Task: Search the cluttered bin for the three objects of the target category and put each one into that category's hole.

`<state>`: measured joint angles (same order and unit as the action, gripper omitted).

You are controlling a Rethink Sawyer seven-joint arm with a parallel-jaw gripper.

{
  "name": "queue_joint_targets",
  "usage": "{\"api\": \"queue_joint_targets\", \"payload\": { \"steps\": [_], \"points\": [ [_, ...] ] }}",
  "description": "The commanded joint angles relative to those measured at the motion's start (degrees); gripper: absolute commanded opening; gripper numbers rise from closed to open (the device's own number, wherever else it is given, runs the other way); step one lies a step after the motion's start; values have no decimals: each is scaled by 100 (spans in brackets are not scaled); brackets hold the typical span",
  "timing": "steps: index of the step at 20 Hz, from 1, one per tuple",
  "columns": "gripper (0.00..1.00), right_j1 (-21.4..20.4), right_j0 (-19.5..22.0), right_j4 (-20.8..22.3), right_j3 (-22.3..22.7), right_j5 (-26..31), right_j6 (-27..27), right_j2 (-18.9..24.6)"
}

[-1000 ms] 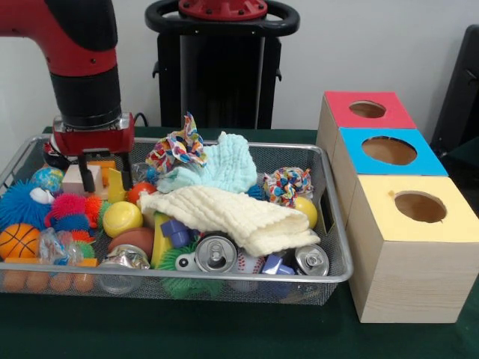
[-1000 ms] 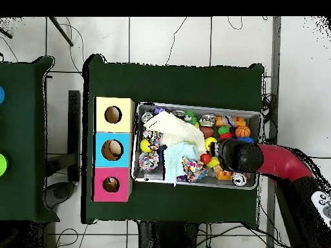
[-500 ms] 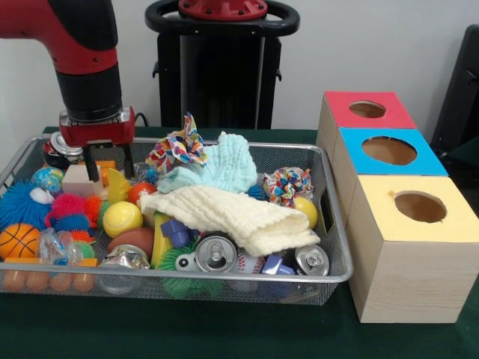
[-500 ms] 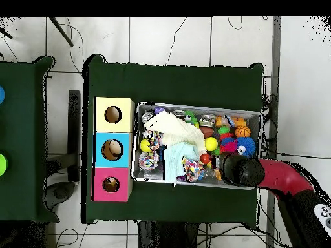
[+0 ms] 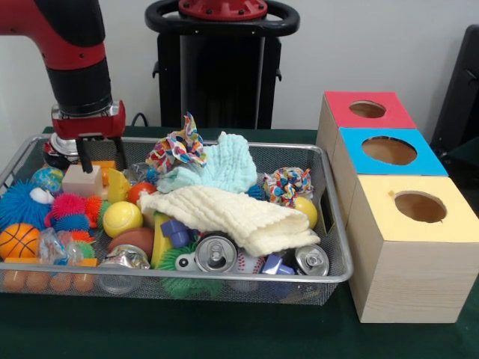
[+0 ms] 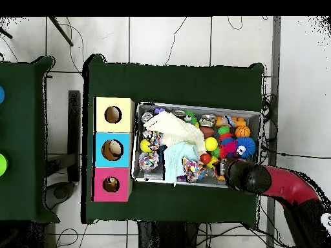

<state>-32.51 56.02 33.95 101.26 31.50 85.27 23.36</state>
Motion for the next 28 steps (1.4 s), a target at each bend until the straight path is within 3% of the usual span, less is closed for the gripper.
{"api": "queue_joint_targets", "payload": {
  "steps": [1,9,21,28],
  "points": [
    [100,88,90,411,74,22,-490,88],
    [100,103,222,458,-4,59,-648,140],
    [100,-295,394,399,-204,576,-1080,357],
    [100,91,351,592,-324,233,-943,337]
  ]
}}
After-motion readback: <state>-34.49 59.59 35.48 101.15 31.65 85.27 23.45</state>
